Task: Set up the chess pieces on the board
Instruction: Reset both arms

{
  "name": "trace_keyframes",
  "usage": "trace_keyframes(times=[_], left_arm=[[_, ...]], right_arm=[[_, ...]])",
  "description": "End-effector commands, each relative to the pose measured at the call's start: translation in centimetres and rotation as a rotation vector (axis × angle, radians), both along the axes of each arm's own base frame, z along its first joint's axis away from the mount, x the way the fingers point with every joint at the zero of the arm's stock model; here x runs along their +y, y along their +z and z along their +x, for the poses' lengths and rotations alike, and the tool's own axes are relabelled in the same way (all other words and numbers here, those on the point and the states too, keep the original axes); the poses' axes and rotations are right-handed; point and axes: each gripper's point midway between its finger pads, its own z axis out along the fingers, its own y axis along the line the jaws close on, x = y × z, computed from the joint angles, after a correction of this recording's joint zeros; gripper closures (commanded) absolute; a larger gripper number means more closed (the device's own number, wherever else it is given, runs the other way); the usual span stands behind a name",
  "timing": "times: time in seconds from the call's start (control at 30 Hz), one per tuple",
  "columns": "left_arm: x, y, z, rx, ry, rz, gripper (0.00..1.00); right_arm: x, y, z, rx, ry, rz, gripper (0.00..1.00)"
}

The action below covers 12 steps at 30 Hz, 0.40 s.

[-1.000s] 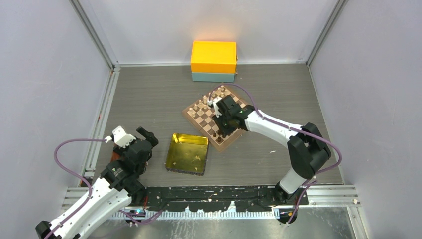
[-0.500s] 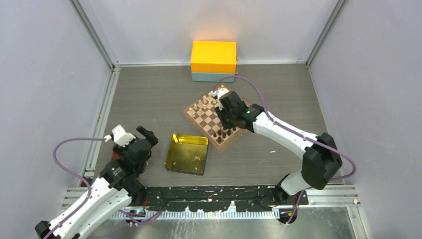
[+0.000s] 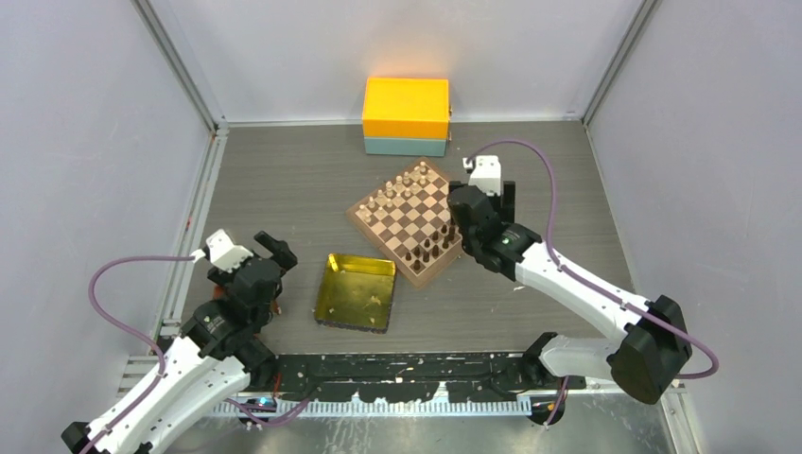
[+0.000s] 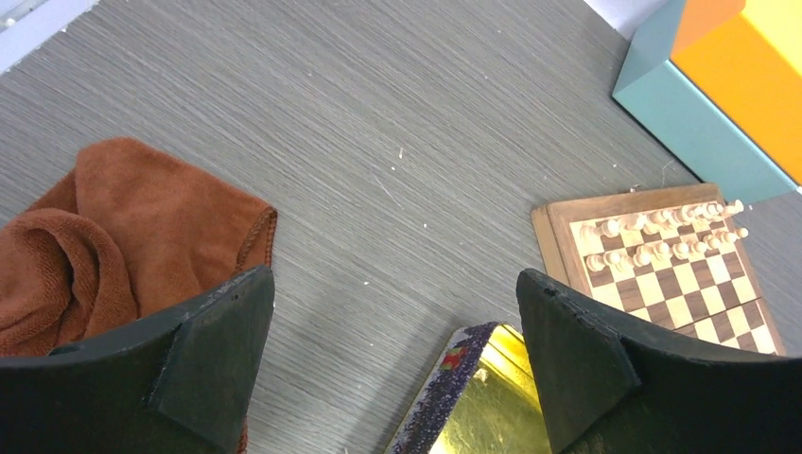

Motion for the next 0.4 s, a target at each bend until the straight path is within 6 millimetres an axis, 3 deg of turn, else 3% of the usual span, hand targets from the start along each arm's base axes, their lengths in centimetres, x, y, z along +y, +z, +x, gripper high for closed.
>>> trace_keyframes(times=[0.0, 0.17, 0.3, 0.37], left_arm=[[0.7, 1.8, 0.2, -0.044, 0.028, 0.020, 0.00], [0.5, 1.4, 0.4, -0.023, 0.026, 0.037, 0.00], [0.4, 1.1, 0.6, -0.017, 0.026, 0.056, 0.00], [0.3, 0.9, 0.7, -0.013, 0.022, 0.056, 0.00]], right_arm=[[-4.7, 1.5, -0.7, -0.171, -0.277, 0.022, 0.15], [-6.4, 1.1, -1.9, -0.200, -0.355, 0.036, 0.10], [-7.2, 1.2, -2.6, -0.220, -0.361, 0.054, 0.14], [-7.7, 1.7, -3.1, -0.242, -0.372, 0.073, 0.09]])
